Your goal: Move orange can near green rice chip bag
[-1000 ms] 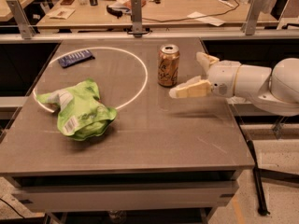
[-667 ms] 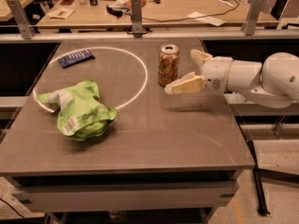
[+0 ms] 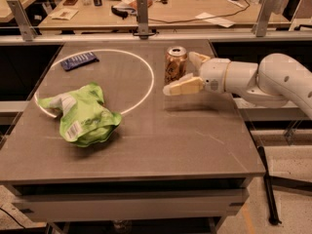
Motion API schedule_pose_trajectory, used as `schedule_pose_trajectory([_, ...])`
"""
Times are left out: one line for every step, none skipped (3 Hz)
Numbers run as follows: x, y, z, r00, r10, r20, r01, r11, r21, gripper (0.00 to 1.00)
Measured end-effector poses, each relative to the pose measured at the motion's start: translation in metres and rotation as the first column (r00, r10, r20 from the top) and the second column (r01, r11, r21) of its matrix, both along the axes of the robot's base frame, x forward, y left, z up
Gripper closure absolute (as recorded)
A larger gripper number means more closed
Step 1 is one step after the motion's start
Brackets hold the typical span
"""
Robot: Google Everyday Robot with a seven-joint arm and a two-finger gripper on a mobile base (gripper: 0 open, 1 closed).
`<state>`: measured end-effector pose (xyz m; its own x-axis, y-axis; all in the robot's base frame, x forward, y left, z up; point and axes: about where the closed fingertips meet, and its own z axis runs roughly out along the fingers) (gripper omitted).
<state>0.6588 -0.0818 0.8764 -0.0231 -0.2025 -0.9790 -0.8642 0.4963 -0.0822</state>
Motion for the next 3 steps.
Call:
schedule_pose_trajectory([0.006, 0.011, 0.000, 0.9999, 0.011, -0.004, -0.011, 1.000, 0.019, 0.00])
schedule_pose_trajectory([0.012, 0.018, 0.002, 1.0000, 0.006, -0.005, -0.006, 0.999, 0.033, 0.00])
schedule_pose_trajectory([0.016, 0.022, 0.003, 1.0000, 0.002, 0.002, -0.002, 0.999, 0.046, 0.16])
